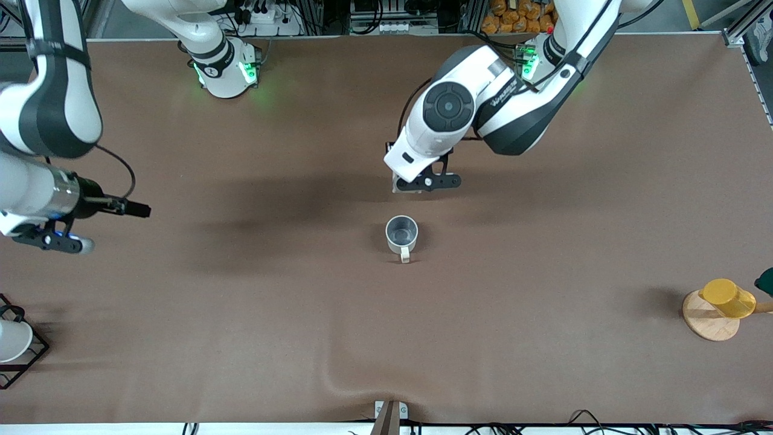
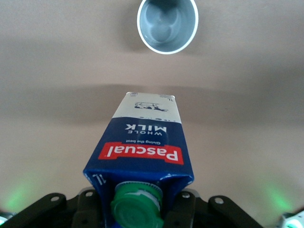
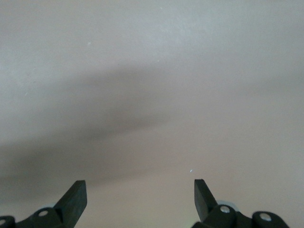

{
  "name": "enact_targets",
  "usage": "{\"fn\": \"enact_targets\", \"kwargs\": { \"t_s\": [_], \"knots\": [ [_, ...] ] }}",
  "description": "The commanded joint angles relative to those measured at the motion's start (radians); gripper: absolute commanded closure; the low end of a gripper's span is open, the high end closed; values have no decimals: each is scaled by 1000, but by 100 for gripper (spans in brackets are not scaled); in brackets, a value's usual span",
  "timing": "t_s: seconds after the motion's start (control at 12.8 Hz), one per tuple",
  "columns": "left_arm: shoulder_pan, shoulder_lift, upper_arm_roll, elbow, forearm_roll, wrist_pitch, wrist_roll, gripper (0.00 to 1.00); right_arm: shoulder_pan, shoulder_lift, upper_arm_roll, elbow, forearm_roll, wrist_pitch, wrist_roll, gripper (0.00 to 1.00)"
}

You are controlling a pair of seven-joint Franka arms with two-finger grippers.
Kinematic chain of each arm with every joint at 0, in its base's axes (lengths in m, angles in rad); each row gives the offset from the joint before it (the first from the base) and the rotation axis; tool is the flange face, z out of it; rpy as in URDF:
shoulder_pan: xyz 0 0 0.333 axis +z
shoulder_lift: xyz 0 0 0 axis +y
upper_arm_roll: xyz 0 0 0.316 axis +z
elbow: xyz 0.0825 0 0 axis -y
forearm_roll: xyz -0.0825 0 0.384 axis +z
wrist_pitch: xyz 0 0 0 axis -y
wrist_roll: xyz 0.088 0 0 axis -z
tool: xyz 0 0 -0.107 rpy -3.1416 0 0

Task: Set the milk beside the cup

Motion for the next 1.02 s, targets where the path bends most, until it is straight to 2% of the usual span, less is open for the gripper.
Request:
{"fn": "enact_targets", "kwargs": {
  "t_s": [0.0, 0.16, 0.31, 0.39, 0.47, 0.63, 0.78, 0.94],
  "knots": [
    [-14, 59, 0, 32, 55, -16, 22, 54, -1, -80, 9, -17, -28, 6, -151, 0],
    [-21, 114, 2, 62, 55, -2, 10, 54, -13, -85, 9, 67, -28, -54, -179, 0],
    [-40, 125, 15, 70, 61, 21, 11, 53, -27, -80, 9, 139, -28, -97, -176, 0],
    [-51, 125, 19, 68, 85, 45, 17, 45, -44, -82, 9, 149, -28, -97, -176, 0],
    [-73, 139, 22, 70, 152, 74, 8, 42, -61, -83, 11, 163, -27, -100, -167, 0],
    [-103, 159, 46, 70, 187, 88, -27, 51, -53, -86, 12, 195, -31, -155, -102, 0],
    [-101, 161, 46, 68, 188, 88, -30, 51, -46, -88, 17, 229, -30, -203, 67, 0],
    [-103, 159, 46, 71, 185, 88, -35, 51, -46, -100, 19, 229, -30, -208, 80, 0]
  ]
}}
